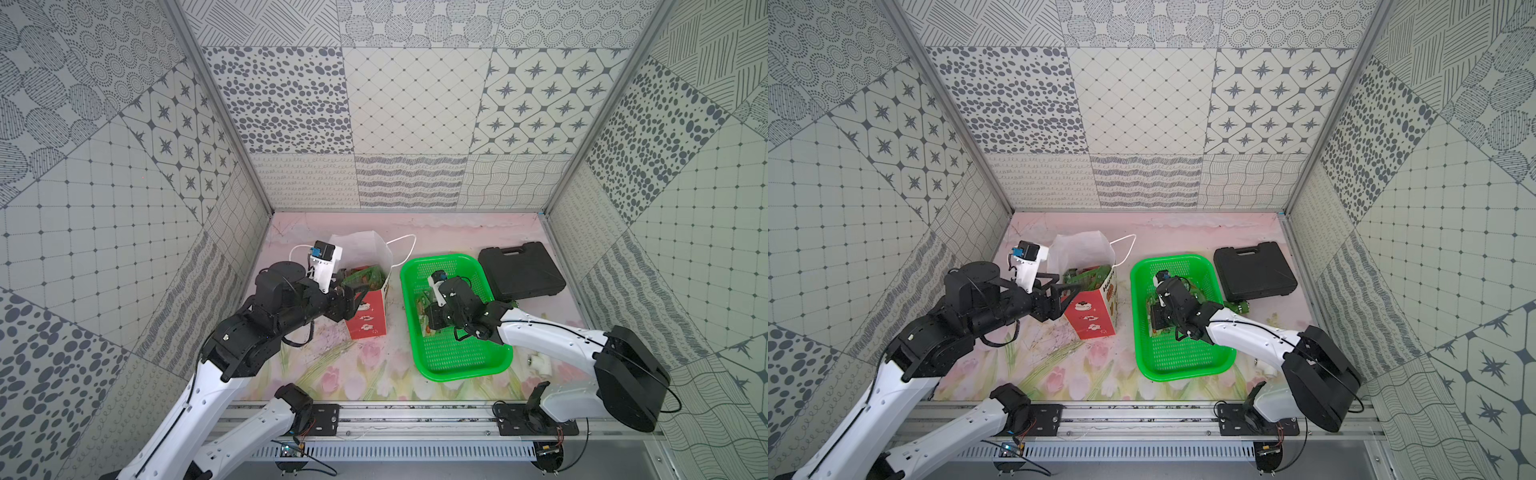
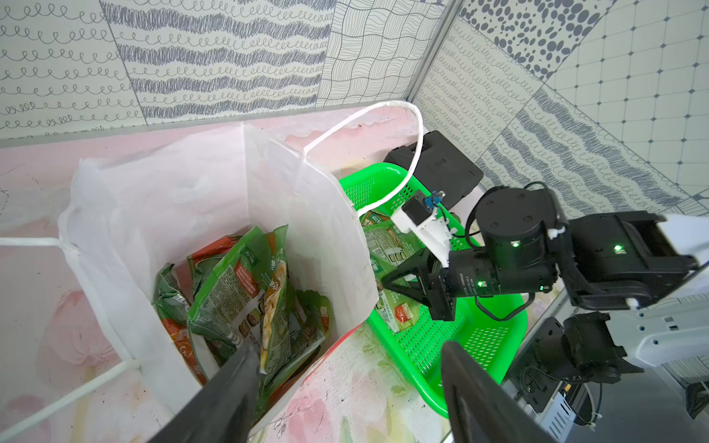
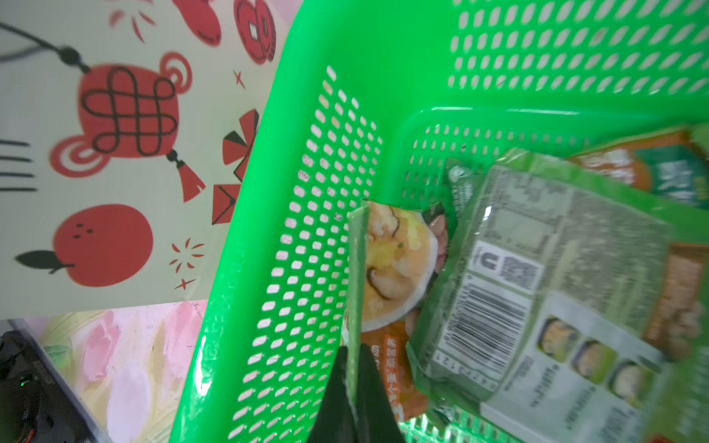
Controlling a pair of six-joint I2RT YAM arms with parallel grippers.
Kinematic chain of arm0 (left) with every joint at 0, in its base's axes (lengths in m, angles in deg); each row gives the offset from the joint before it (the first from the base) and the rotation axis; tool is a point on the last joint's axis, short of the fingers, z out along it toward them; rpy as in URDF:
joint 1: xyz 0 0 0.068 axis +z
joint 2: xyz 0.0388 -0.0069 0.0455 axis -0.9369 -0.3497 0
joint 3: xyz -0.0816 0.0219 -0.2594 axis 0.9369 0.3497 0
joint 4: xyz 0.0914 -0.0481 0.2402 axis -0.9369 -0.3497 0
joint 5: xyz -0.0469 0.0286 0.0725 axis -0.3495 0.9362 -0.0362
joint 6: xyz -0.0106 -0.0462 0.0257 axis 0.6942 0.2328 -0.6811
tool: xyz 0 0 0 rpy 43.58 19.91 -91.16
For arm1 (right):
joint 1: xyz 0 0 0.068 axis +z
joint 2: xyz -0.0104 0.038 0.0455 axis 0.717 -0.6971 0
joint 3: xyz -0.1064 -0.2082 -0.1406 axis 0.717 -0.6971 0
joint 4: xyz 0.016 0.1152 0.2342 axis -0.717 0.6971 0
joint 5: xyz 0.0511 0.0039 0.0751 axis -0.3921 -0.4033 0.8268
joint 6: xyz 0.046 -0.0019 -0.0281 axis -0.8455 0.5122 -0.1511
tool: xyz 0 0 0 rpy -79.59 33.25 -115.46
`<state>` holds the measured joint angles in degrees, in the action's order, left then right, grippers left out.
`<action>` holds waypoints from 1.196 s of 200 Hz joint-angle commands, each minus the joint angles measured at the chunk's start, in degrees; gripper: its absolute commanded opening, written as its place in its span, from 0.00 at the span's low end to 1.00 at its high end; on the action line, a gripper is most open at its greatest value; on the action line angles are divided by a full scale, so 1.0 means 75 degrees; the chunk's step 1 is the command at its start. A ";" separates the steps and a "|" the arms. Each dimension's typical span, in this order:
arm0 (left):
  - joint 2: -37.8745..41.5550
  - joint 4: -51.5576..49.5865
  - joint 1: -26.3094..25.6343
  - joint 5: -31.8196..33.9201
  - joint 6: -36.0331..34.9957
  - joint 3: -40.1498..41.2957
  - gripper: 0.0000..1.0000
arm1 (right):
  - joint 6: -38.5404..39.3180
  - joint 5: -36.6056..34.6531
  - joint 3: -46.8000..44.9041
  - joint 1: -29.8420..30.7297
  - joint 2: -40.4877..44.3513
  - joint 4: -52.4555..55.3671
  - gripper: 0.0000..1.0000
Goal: Place the condiment packets inside the bag
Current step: Pick up the condiment packet from the storage box.
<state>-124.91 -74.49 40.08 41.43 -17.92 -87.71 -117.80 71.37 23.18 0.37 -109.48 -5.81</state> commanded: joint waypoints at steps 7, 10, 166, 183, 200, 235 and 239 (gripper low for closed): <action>0.0034 0.0491 0.0001 -0.0222 -0.0211 0.0022 0.78 | 0.0058 -0.0977 0.0355 -0.0191 0.0665 0.0749 0.00; 0.0026 0.0483 0.0001 -0.0217 -0.0208 0.0022 0.78 | 0.0063 -0.0987 0.0350 -0.0225 0.0709 0.0805 0.00; 0.0081 0.0476 0.0003 -0.0303 -0.0191 0.0016 0.78 | 0.0658 -0.2035 0.0731 -0.1165 -0.0891 0.2331 0.00; 0.0081 0.0474 0.0012 -0.0275 -0.0197 0.0010 0.78 | 0.0680 -0.2168 0.0961 -0.0903 -0.0504 0.2428 0.00; 0.0125 0.0471 0.0003 -0.0237 -0.0198 0.0024 0.78 | 0.0670 -0.2270 0.1142 -0.0739 0.0087 0.2500 0.00; 0.0227 0.0505 0.0008 -0.0178 -0.0209 0.0050 0.78 | 0.0771 -0.2418 0.1417 -0.0642 0.1262 0.2636 0.00; 0.0233 0.0497 0.0005 -0.0178 -0.0209 0.0056 0.78 | 0.0829 -0.2435 0.1455 -0.0617 0.1358 0.2642 0.00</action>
<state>-123.81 -73.62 40.08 40.16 -18.31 -87.38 -113.02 55.69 31.58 -4.79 -103.87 13.69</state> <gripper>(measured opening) 0.777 0.045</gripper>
